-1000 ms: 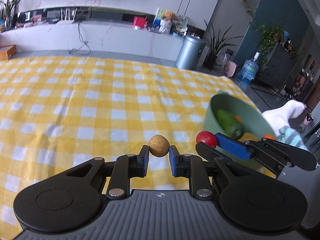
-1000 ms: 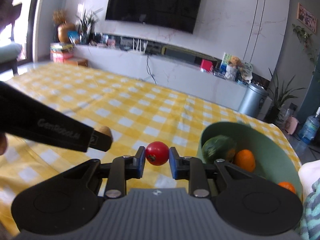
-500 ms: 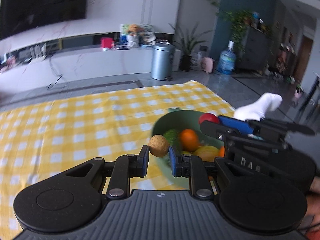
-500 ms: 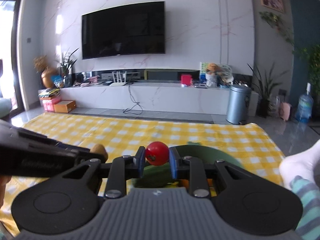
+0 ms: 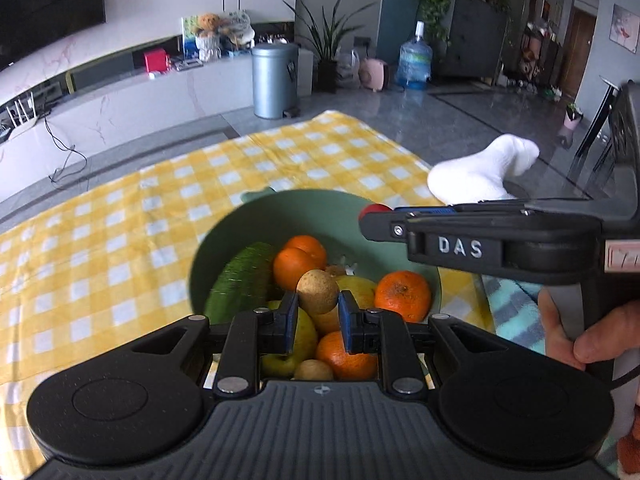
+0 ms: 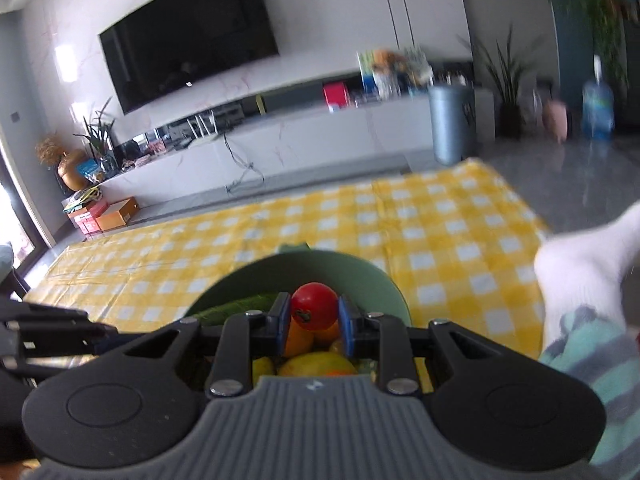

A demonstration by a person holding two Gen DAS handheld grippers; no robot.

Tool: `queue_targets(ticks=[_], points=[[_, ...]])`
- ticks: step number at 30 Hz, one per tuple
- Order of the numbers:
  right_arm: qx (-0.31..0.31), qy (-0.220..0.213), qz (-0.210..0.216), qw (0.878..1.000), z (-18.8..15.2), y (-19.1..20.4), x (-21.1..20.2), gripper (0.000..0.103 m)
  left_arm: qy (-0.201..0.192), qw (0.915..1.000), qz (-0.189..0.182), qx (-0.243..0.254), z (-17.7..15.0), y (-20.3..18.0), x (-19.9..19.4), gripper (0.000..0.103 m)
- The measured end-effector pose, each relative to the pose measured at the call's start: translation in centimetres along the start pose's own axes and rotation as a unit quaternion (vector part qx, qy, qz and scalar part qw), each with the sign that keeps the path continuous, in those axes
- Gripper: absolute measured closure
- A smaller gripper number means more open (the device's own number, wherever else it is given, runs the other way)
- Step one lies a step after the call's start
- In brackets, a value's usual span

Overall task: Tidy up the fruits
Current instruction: 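Open both grippers to drop the kiwi and tomato into the colander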

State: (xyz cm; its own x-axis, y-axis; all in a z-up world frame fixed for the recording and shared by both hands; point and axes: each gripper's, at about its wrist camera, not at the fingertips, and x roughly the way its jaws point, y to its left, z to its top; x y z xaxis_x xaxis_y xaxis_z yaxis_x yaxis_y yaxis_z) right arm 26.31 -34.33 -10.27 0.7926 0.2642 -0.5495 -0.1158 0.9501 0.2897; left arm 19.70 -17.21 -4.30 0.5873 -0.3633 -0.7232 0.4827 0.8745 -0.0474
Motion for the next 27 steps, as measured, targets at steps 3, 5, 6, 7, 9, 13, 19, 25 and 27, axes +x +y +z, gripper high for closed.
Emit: queue_targets(ticks=[3,5,6,7,9,13,19,25,27], points=[[0.004,0.015,0.001,1.0,0.1,-0.5,1.1,0.081,0.012,0.9999,0.002,-0.003,-0.1,0.0,1.3,0.08],[0.004,0.028,0.001,1.0,0.1,-0.6,2.0,0.081,0.018,0.9998,0.005,-0.006,-0.2,0.2,1.7,0.08],[0.006,0.035,-0.002,0.999,0.2,-0.6,2.4,0.081,0.022,0.9997,0.008,-0.008,-0.2,0.3,2.1,0.08],[0.011,0.042,-0.006,0.999,0.1,-0.8,2.9,0.081,0.024,0.9996,0.01,-0.011,-0.2,0.4,2.2,0.08],[0.022,0.053,-0.008,0.998,0.1,-1.0,3.6,0.081,0.027,0.9994,0.012,-0.018,-0.2,0.6,2.6,0.08],[0.024,0.06,-0.004,0.998,0.1,-0.7,4.4,0.081,0.028,0.9993,0.02,-0.013,-0.2,0.5,2.9,0.079],[0.021,0.076,-0.006,0.997,-0.2,-0.1,5.3,0.081,0.025,0.9992,0.031,0.008,-0.5,0.0,2.9,0.079],[0.032,0.076,-0.008,0.997,-0.3,-0.3,5.4,0.078,0.022,0.9992,0.028,0.016,-0.5,-0.1,2.8,0.073],[0.036,0.075,-0.008,0.996,-0.3,-0.3,5.3,0.078,0.021,0.9994,0.024,0.016,-0.5,-0.1,2.7,0.07]])
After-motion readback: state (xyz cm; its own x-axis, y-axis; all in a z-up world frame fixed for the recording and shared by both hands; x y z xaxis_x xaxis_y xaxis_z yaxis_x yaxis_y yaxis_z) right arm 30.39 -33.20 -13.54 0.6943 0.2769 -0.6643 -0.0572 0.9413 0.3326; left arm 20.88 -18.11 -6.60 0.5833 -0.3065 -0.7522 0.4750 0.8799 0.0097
